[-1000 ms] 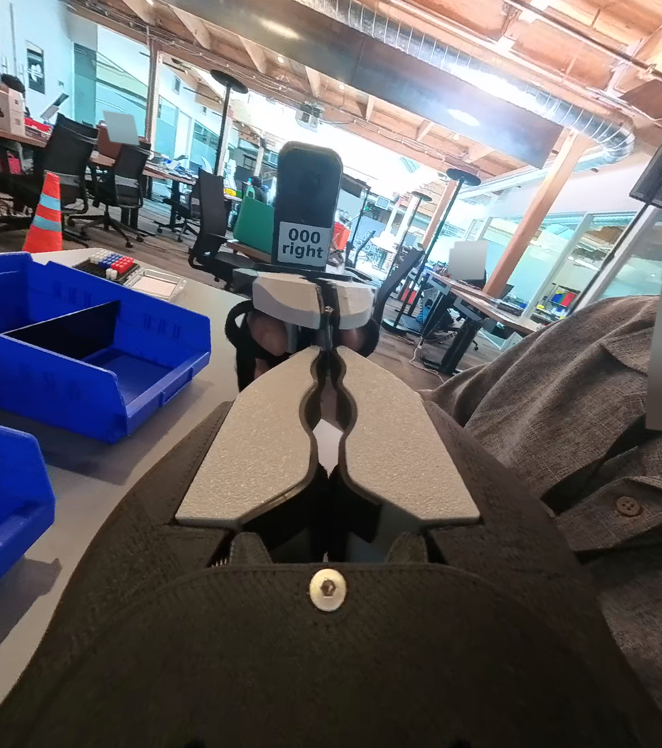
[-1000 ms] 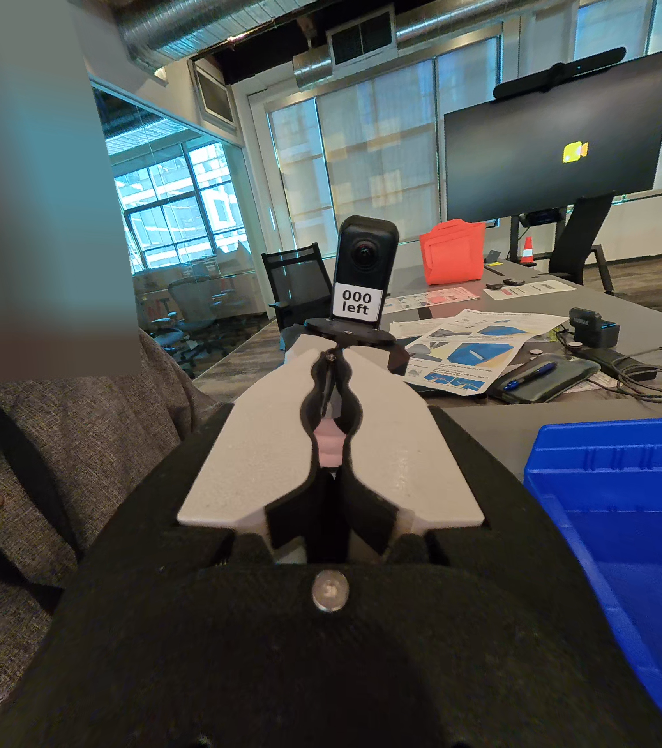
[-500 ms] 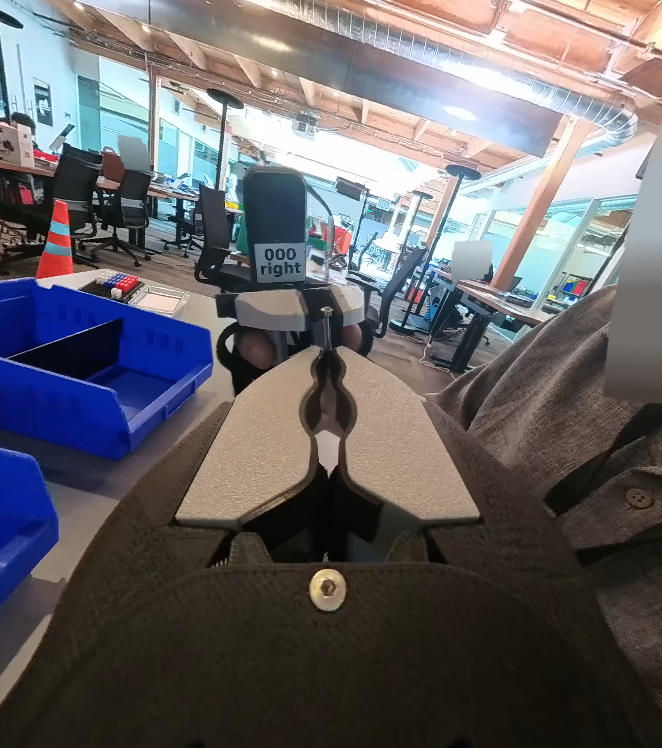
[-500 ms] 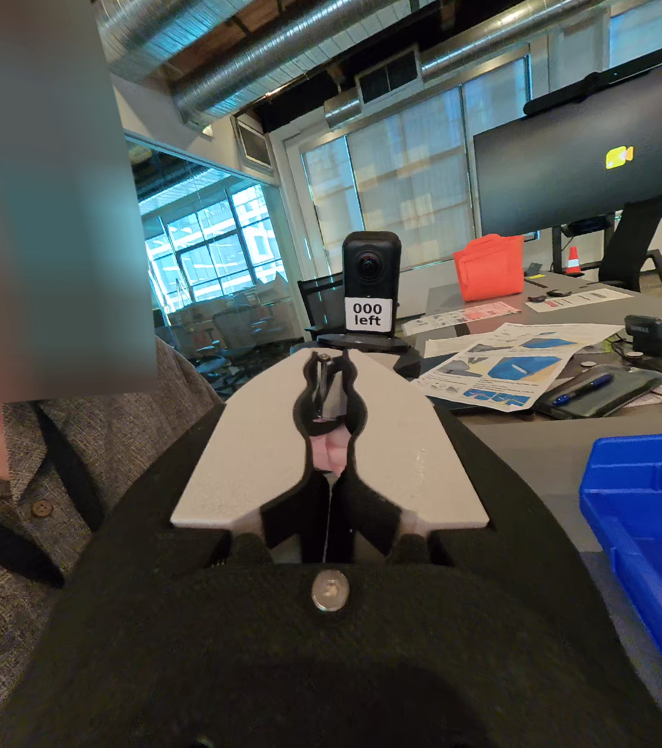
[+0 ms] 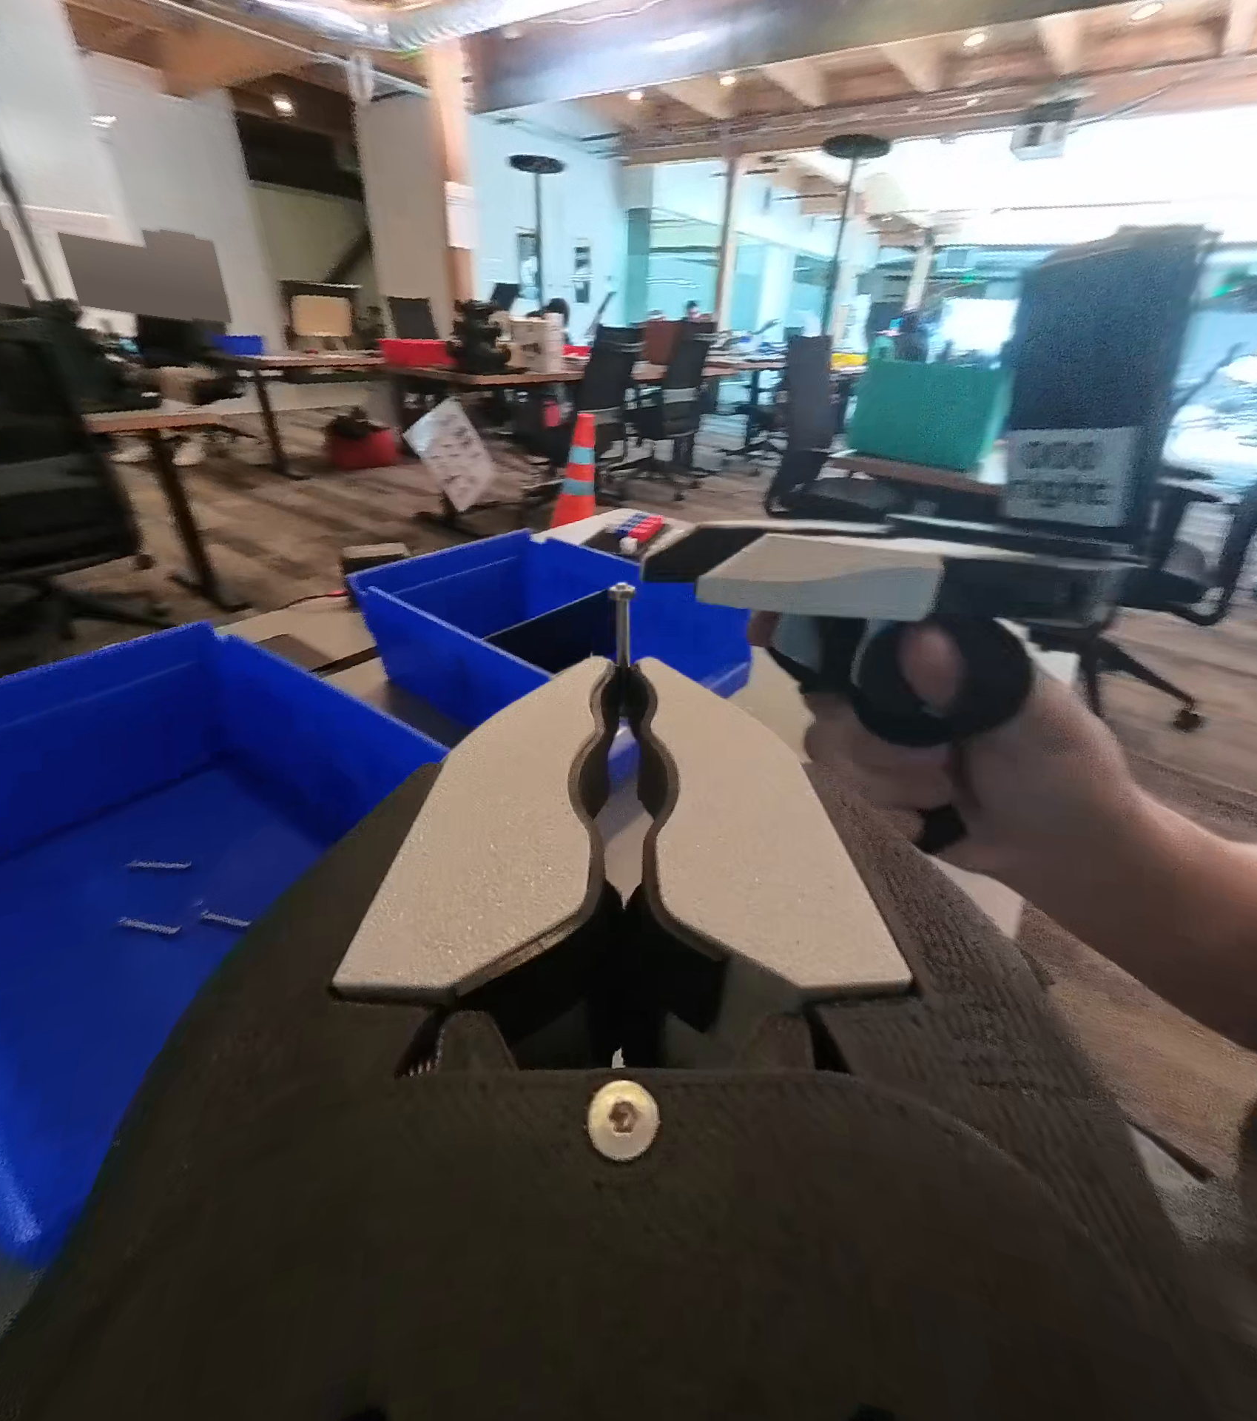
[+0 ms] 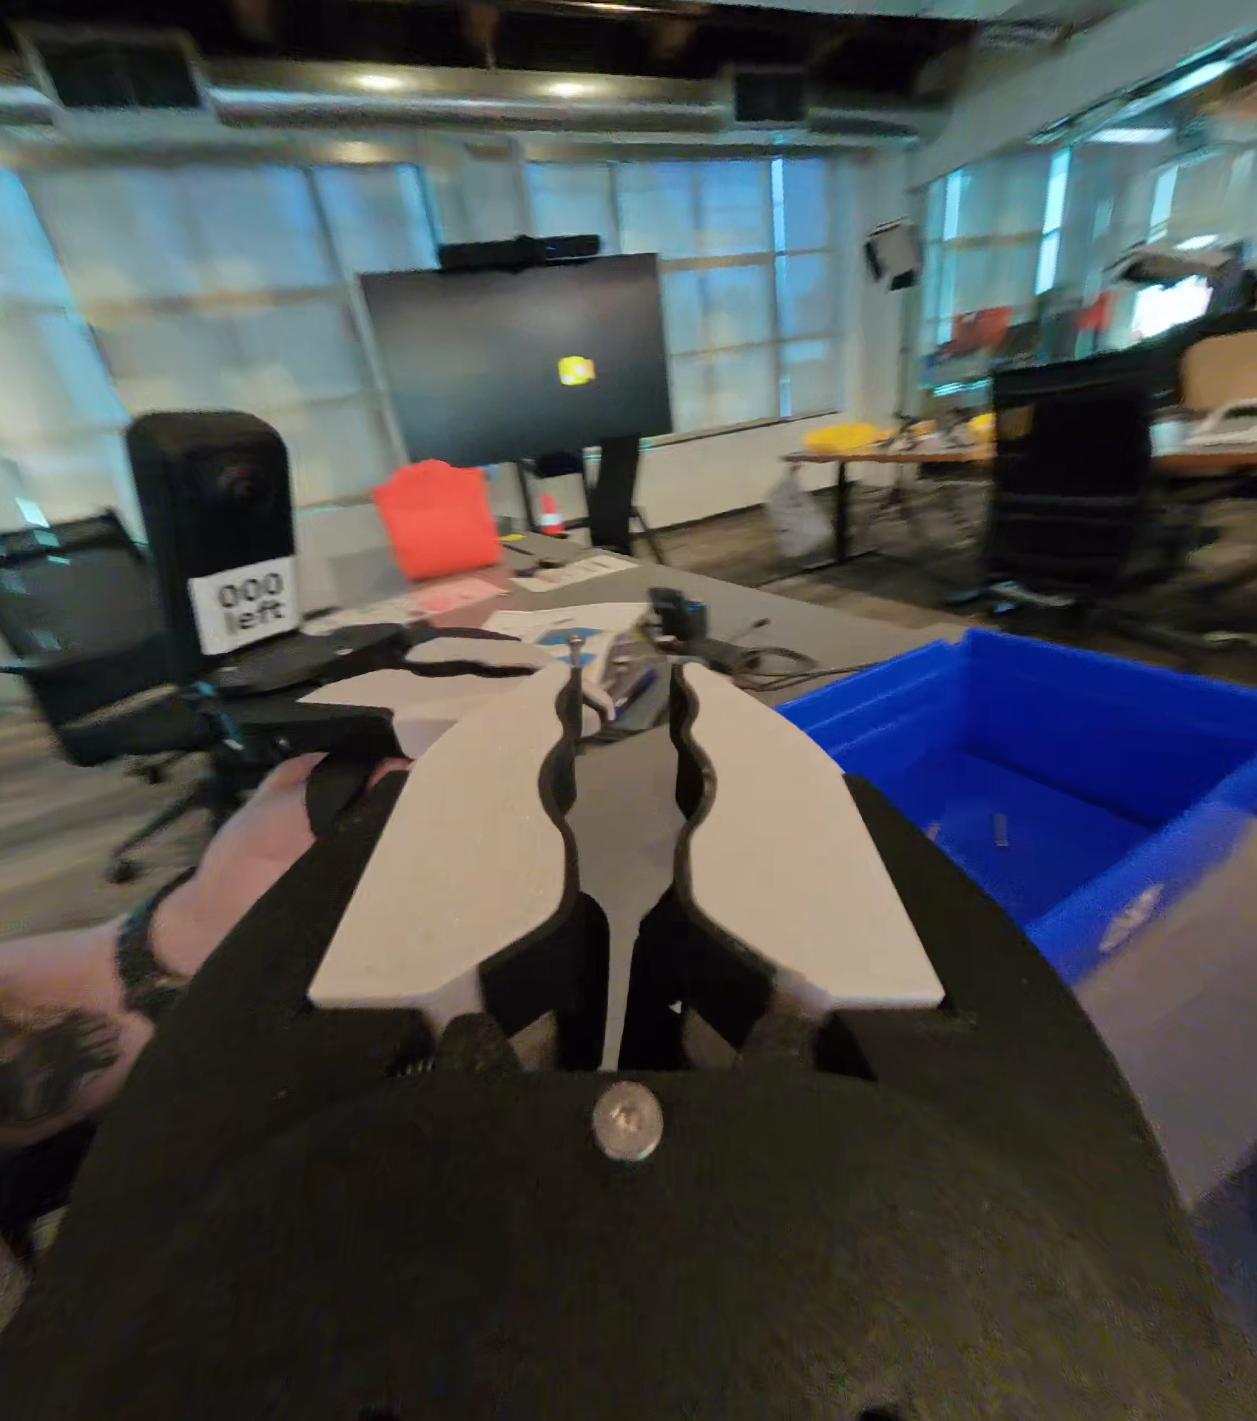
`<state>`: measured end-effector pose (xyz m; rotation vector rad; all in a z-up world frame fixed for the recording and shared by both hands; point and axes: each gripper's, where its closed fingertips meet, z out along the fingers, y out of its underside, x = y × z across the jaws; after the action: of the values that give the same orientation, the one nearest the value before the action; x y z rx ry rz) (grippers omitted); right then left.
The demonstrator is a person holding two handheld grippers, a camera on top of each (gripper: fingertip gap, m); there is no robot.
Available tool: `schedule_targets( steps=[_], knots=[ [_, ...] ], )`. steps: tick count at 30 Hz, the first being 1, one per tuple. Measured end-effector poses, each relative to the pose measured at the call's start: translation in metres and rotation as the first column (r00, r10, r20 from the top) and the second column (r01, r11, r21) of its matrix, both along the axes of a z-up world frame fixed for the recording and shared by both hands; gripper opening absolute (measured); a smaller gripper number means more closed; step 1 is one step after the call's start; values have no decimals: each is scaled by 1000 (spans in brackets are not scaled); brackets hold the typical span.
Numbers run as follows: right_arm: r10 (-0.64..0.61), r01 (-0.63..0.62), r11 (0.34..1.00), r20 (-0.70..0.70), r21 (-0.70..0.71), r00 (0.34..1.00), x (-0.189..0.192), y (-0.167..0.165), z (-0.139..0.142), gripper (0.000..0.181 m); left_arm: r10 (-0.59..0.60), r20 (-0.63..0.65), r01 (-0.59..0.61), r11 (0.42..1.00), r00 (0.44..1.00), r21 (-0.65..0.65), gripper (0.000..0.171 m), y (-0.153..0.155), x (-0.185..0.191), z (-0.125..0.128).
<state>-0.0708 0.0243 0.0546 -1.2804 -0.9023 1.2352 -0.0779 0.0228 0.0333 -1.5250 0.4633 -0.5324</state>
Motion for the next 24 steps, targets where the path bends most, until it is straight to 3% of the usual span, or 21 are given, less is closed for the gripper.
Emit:
schedule_targets(
  steps=[3, 24],
  knots=[
    [-100, 99, 993, 5, 72, 995, -5, -4, 1, 19, 62, -48, -61, 998, 997, 10, 2, 3, 4, -6],
    [-93, 90, 991, 26, 101, 995, -12, -12, -1, 5, 33, -69, -31, 999, 997, 32, 2, -4, 16, -4]
  ],
)
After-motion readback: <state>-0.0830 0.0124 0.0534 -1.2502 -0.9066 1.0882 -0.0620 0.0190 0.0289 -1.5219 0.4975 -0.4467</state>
